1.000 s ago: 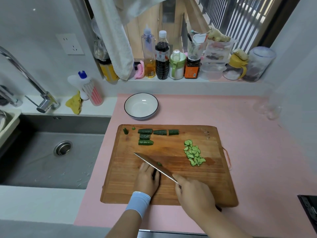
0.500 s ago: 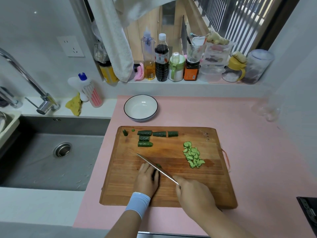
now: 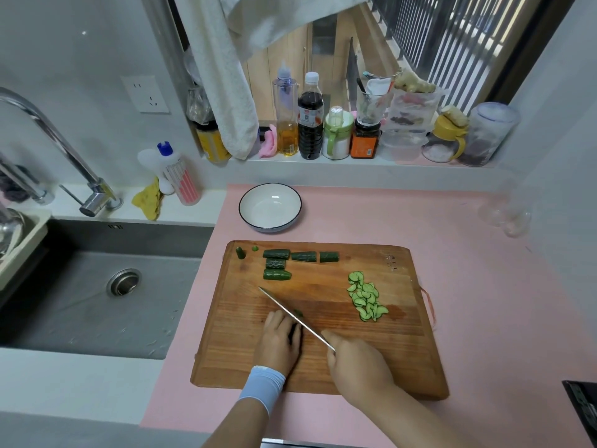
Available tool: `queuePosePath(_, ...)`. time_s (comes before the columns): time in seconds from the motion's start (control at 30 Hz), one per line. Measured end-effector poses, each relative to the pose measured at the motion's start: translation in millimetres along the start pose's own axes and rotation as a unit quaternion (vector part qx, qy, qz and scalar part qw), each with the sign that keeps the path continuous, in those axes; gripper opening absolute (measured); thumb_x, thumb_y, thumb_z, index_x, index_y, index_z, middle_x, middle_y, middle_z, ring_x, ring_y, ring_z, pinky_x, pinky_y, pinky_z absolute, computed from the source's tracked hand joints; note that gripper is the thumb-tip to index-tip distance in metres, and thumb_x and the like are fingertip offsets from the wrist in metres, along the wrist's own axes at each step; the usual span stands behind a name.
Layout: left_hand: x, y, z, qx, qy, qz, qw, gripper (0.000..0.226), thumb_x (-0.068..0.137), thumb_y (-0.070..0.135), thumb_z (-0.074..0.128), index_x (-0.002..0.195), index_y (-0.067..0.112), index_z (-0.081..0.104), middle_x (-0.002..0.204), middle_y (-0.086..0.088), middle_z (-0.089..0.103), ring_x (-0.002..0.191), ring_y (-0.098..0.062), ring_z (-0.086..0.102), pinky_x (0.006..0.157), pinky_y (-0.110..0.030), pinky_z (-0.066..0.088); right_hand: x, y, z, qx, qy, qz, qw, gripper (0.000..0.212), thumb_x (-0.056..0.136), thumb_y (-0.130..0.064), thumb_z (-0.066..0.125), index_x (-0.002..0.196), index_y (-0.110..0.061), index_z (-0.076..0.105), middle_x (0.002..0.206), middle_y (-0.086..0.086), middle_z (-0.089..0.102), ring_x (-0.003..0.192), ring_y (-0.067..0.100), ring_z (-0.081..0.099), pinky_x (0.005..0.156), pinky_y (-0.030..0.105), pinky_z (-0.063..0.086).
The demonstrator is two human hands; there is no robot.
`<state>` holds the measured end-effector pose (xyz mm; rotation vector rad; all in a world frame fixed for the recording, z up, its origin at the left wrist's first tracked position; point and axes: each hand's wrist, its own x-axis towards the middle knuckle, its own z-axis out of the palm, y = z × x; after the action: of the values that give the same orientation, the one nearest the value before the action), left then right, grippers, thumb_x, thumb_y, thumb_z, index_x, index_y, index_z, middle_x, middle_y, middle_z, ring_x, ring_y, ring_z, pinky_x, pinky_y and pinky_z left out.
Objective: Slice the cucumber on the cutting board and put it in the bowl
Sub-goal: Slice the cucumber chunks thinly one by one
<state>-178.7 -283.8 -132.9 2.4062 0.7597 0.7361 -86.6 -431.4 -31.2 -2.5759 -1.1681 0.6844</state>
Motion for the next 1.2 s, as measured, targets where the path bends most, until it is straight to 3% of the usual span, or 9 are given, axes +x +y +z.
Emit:
queuePosePath(0.23, 2.8, -0.5, -1.8, -0.022, 0.020, 0.006, 1.000, 0.020, 0.077, 0.001, 0.070, 0.096, 0.009, 0.071, 0.098, -0.004, 0.067, 0.095, -0.021, 0.058, 0.090, -0.022, 0.045, -11.0, 0.8, -0.7, -0.038, 0.014, -0.014, 0.999, 0.046, 0.104, -0.036, 0.036, 0.150, -0.041, 0.038, 0.105, 0.000, 0.072, 0.095, 0.026, 0.067, 0.074, 0.035, 0.048)
queuePosePath(0.77, 1.3, -1.1, -2.2, -0.007, 0.007, 0.005, 1.000, 0.020, 0.079, 0.002, 0.072, 0.095, 0.013, 0.069, 0.092, 0.000, 0.062, 0.086, -0.019, 0.052, 0.084, -0.025, 0.045, 1.9, 1.7, -0.5, -0.009, 0.005, -0.008, 1.000, 0.040, 0.102, -0.033, 0.038, 0.140, -0.039, 0.050, 0.098, 0.000, 0.073, 0.089, 0.025, 0.067, 0.073, 0.034, 0.049)
queuePosePath(0.97, 0.5, -0.4, -2.8, -0.004, 0.006, 0.012, 1.000, 0.022, 0.078, 0.001, 0.071, 0.097, 0.012, 0.069, 0.092, -0.001, 0.063, 0.084, -0.021, 0.055, 0.083, -0.027, 0.046, -0.8, 1.8, 1.4, -0.016, 0.008, -0.016, 1.000, 0.045, 0.103, -0.033, 0.038, 0.147, -0.039, 0.044, 0.102, 0.000, 0.073, 0.093, 0.025, 0.067, 0.074, 0.034, 0.049)
queuePosePath(1.13, 1.1, -0.6, -3.3, -0.024, 0.020, 0.003, 1.000, 0.024, 0.077, 0.001, 0.072, 0.099, 0.010, 0.071, 0.103, -0.004, 0.067, 0.101, -0.022, 0.059, 0.094, -0.028, 0.046, -10.6, 1.7, -1.6, -0.050, 0.014, -0.026, 0.998, 0.046, 0.105, -0.035, 0.036, 0.150, -0.041, 0.038, 0.103, 0.001, 0.072, 0.094, 0.026, 0.067, 0.071, 0.034, 0.044)
queuePosePath(1.2, 1.0, 0.2, -4.7, -0.027, 0.026, 0.015, 0.999, 0.024, 0.076, 0.000, 0.072, 0.098, 0.010, 0.071, 0.102, -0.004, 0.067, 0.100, -0.021, 0.058, 0.094, -0.025, 0.045, -14.4, 3.3, -2.3, -0.050, 0.015, -0.026, 0.998, 0.046, 0.104, -0.037, 0.036, 0.150, -0.043, 0.037, 0.103, -0.001, 0.073, 0.094, 0.024, 0.067, 0.073, 0.034, 0.047)
